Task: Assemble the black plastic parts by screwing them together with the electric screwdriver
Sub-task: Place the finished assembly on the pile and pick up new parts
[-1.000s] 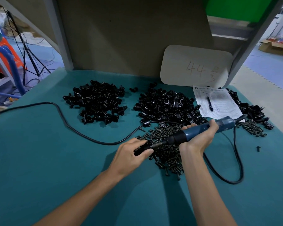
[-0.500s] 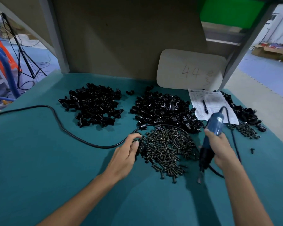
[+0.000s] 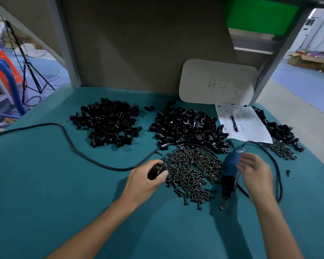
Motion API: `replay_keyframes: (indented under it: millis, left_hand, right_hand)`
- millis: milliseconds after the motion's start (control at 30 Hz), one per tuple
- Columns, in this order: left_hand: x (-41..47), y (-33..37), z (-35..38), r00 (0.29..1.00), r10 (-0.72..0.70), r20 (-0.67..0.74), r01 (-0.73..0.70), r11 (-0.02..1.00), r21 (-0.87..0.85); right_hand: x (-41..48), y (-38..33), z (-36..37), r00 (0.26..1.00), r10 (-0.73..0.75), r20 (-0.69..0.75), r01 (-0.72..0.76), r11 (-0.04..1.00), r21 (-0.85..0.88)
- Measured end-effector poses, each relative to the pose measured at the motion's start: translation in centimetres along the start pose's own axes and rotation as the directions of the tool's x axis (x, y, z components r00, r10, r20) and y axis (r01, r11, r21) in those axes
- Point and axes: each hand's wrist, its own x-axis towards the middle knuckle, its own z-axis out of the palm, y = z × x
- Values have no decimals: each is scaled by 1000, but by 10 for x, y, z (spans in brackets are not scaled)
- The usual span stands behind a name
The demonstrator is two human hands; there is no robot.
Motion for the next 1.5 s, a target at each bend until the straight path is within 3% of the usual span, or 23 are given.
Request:
replay_keyframes:
  millis: [67,133,300,400,700,1000,1333,1500]
  left_hand:
    - [1,0,0,1000,19,14,-20,998,51]
    - [2,-1,0,1000,17,20,-19,997,77]
    - [-1,2,-1,996,6,-94,1,997,72]
    - [-2,4,-1,991,40,-124,-33,998,57]
    - [0,5,-1,991,115,-69,-109,991,81]
    - [0,6,-1,989,133,-59,-127,988,88]
    - [-1,6,-1,985,159,-67,-150,981,126]
    - [-1,5,-1,984,168,-62,-158,977,143]
  right_hand:
    - [-10,-12,1,999,-46,6,45,994,97]
    - [-21,-24,9,992,-73,101,47,971,236]
    - [-49,-41,48,869,2,495,-212,906,368]
    - [-64,-38,68,819,-26,573,-246,887,391]
    - [-77,-33,93,834,-101,542,-3,982,187]
    - [-79,-38,103,815,-49,578,-187,921,341]
    - [-77,-33,105,818,-86,569,-178,903,391]
    - [-75,-28,105,862,-144,485,-53,928,369]
